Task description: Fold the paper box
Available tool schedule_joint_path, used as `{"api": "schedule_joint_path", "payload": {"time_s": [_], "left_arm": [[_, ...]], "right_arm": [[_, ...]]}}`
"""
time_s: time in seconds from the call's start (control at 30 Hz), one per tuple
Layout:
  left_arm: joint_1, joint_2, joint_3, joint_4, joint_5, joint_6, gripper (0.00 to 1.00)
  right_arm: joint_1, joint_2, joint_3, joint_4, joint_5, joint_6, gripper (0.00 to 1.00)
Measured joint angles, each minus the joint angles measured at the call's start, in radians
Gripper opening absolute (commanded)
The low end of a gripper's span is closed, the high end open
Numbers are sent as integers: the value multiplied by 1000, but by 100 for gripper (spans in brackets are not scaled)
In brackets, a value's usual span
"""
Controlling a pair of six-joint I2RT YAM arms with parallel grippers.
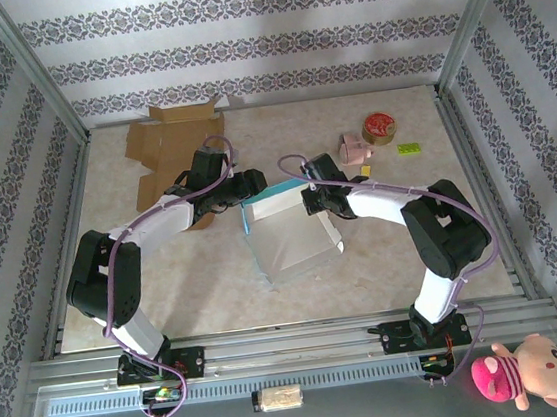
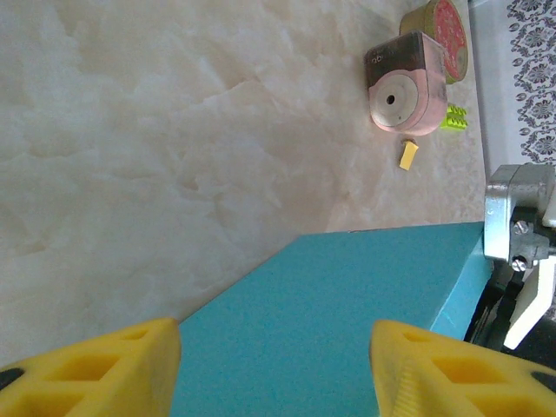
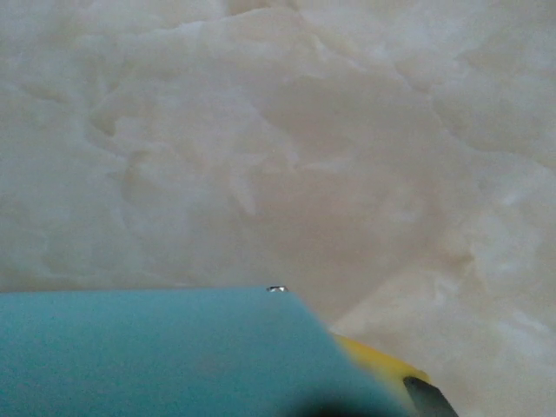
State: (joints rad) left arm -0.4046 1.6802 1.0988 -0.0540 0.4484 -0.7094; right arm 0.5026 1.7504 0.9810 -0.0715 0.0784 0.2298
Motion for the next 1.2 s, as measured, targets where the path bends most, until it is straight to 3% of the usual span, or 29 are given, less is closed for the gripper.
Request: {"api": "schedule_joint_path", "payload": {"time_s": [0.23,0.43,0.67,0.8,0.97,1.1,1.2], "left_arm": [[0,0,0,0,-1,0,59],[0,-2,0,0,-6,1,59],[9,-127,-9,-50,-76,45,61],[46,-307,-26,-72,-146,89,61],[79,-504,-78,-99,-245,130,61],[81,-587,-129,-120,-297,142,61],[88,-601,-174,-124,-310,142,61]], "right_arm": [[22,-3,-28,55,48,-1,18],[31,-3,-27,61,69,-28,5],[16,-63,-19,21,40,-174,0],[-34,-187,59,-126,8,-339,0],[-68,-222,397,-435,-13,-681,1],[42,-118,649,-747,153,-983,6],[117,10,668,-879,231,-1111,7]]}}
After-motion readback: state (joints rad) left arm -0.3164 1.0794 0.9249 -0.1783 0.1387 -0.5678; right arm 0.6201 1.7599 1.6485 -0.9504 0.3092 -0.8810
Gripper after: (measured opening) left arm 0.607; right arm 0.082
